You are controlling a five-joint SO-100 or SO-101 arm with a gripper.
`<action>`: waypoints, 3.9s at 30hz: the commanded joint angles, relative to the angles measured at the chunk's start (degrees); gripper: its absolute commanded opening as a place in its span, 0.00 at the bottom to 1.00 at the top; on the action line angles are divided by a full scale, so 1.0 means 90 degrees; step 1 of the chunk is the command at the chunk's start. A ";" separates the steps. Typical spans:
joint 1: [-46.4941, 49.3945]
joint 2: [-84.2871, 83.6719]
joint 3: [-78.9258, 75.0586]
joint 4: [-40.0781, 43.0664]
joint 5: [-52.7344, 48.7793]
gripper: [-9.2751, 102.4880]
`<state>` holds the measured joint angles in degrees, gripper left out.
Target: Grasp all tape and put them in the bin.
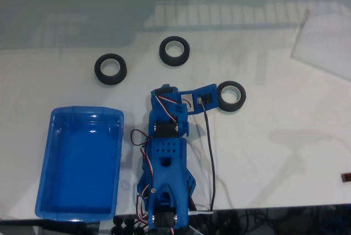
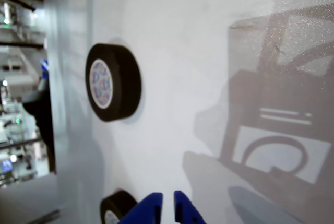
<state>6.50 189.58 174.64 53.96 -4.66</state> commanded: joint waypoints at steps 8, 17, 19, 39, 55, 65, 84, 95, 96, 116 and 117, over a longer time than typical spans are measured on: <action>-0.0020 0.0098 0.0020 -0.0010 0.0205 0.26; 0.0195 0.0078 -0.0098 -0.0137 0.0430 0.31; 0.0225 -0.0215 -0.0352 -0.0273 0.0459 0.30; 0.0439 -0.7734 -0.5498 -0.0410 0.0732 0.31; 0.0674 -1.2041 -0.9092 0.0381 0.0645 0.30; 0.0576 -1.2959 -0.9854 0.0654 0.0537 0.25; -0.0078 -1.0039 -0.8691 0.0840 0.0283 0.08; -0.2773 -0.6328 -0.6338 0.1797 -0.0557 0.08; -0.3066 -0.6035 -0.6172 0.1885 -0.0625 0.08; -0.8662 -0.4238 -0.4551 0.2500 -0.1162 0.08; -0.8809 -0.4238 -0.4502 0.2500 -0.1104 0.08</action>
<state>-69.08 150.29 134.12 76.46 -15.38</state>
